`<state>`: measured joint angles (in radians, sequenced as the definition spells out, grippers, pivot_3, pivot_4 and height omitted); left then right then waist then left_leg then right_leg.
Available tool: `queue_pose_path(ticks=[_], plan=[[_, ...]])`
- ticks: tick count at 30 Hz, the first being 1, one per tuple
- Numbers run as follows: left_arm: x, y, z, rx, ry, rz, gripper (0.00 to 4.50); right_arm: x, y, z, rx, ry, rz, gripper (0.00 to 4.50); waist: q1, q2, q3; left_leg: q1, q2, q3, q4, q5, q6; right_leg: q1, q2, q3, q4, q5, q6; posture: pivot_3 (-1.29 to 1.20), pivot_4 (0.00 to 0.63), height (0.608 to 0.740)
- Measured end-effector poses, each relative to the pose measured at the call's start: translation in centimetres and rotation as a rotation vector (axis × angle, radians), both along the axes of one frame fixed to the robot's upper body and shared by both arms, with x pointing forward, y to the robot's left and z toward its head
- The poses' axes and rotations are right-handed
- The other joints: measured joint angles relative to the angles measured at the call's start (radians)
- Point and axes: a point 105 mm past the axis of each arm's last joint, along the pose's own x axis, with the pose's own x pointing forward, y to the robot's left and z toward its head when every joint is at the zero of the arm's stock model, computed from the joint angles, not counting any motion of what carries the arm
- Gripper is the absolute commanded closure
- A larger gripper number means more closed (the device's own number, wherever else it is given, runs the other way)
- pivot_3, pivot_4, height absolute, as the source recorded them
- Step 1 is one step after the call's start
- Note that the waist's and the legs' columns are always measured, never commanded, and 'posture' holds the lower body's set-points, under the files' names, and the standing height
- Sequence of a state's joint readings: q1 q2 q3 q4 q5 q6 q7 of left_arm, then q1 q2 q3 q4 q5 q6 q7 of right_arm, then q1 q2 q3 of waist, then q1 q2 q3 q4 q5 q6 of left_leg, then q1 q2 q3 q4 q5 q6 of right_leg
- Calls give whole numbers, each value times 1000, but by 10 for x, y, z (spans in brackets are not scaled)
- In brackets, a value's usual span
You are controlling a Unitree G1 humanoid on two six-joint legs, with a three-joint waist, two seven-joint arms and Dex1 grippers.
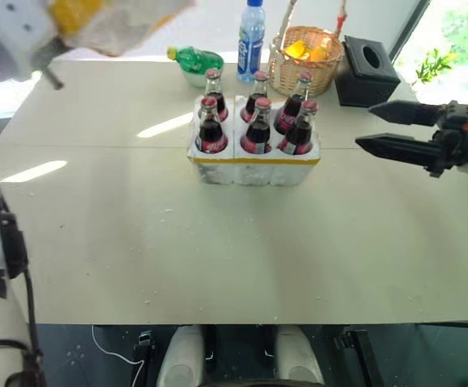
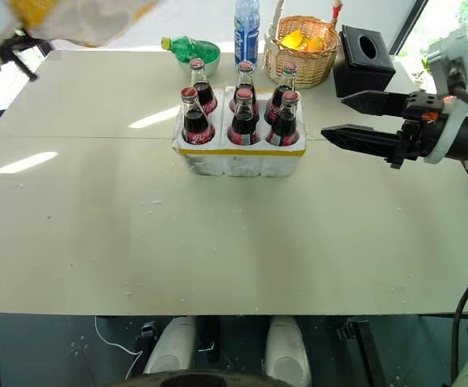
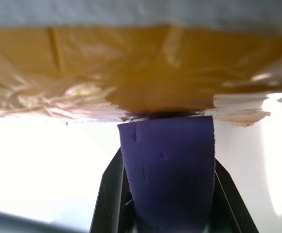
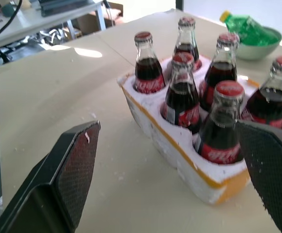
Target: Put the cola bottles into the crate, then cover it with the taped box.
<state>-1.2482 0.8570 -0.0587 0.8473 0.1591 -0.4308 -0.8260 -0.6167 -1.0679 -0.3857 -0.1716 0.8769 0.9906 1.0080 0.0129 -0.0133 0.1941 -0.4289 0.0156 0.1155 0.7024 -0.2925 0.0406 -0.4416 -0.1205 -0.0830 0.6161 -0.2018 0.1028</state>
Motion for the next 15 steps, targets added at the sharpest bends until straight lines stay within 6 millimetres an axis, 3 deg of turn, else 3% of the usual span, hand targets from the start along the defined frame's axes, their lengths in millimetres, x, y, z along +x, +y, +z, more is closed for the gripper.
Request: queue_pose_path(ticks=[3,8,15], plan=[[9,-33,-15,126,-30,-31,4211,-1,-7,-1,15,4,-32,0,-1,0,0,0,0,1,0,0,0,0,1,0,0,0,0,0,150,740],[19,-70,-30,250,-131,-46,4211,-1,-21,-12,37,37,-106,0,-1,0,0,0,0,0,0,0,0,0,1,0,-1,0,0,0,150,740],[18,-91,-69,585,-317,-41,4211,-4,-28,-14,90,36,-154,0,-1,0,0,1,1,-3,0,0,0,0,1,1,-1,0,0,0,150,740]])
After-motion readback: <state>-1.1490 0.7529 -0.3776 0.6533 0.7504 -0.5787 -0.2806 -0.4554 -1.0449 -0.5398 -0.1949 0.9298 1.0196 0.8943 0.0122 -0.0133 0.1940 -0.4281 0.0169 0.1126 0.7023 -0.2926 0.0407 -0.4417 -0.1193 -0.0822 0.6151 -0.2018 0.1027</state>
